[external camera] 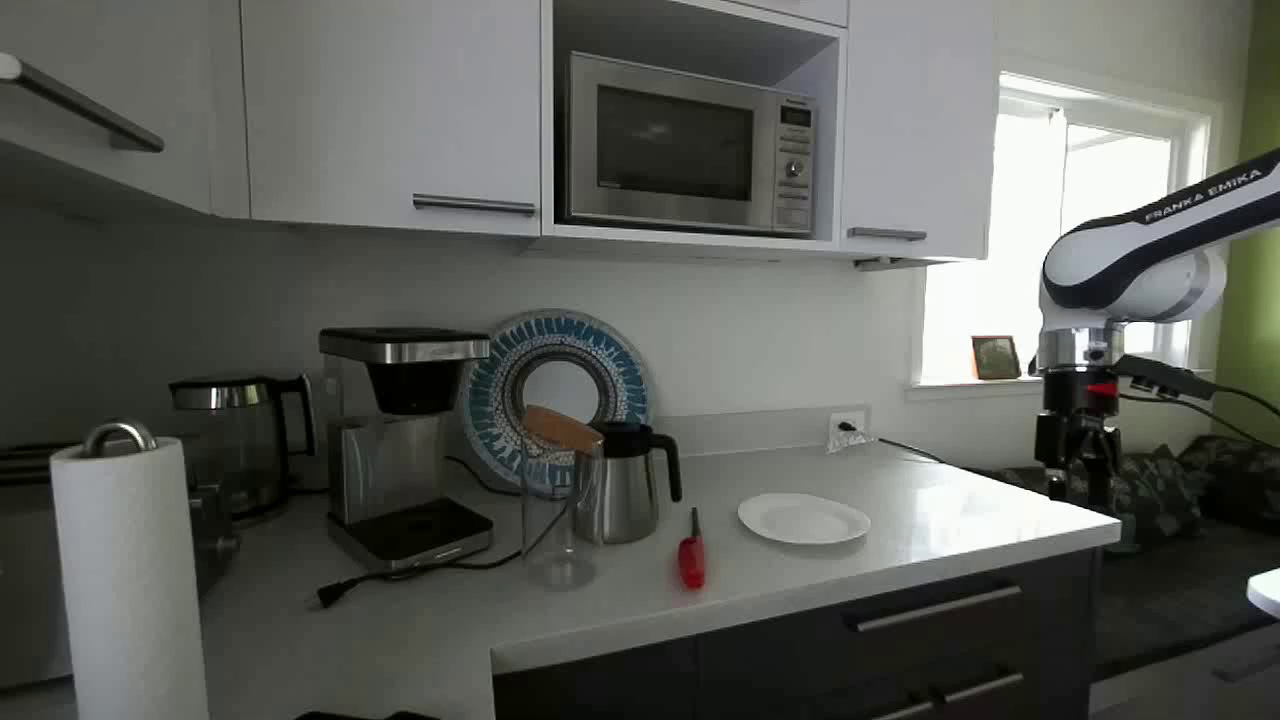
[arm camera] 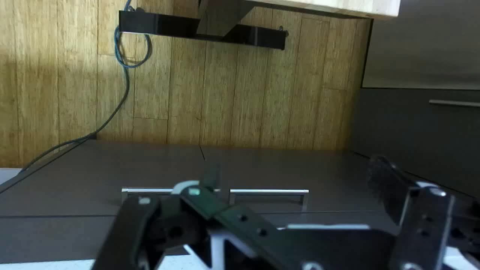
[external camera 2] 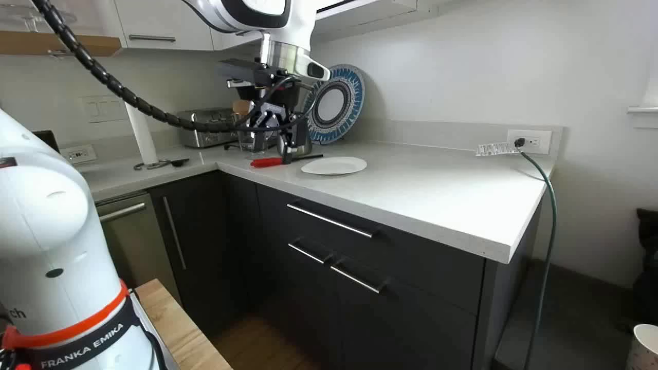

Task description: Push one button on the microwave

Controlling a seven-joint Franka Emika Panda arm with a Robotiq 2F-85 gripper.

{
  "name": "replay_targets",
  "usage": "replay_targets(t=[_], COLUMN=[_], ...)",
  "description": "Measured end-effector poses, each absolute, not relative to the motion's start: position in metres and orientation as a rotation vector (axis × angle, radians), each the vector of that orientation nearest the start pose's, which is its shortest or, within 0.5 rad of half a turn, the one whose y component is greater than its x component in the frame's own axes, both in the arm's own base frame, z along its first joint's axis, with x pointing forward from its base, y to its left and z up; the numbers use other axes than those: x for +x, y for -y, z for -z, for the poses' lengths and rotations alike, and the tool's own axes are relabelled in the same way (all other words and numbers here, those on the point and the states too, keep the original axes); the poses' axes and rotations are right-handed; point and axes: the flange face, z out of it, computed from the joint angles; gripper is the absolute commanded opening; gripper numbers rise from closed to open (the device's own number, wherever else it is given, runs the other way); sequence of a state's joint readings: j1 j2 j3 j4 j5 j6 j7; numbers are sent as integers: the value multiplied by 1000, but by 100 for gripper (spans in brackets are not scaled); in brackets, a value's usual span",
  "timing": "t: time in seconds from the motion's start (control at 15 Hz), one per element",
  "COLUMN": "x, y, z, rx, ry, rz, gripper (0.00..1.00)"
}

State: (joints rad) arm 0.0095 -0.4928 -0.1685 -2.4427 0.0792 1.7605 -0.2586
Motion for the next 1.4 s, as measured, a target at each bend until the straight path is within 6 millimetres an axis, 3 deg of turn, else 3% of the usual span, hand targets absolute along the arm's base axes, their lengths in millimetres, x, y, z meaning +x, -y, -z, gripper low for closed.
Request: replay_targets(t=[1.0, 1.13, 1.4], x=[375, 384, 388], y=[55, 44, -20], z=[-463, -482, -575], rx=[-2946, -2995, -3097], ry=[156, 204, 390], rz=[-226, -123, 165], gripper=[100, 100, 100])
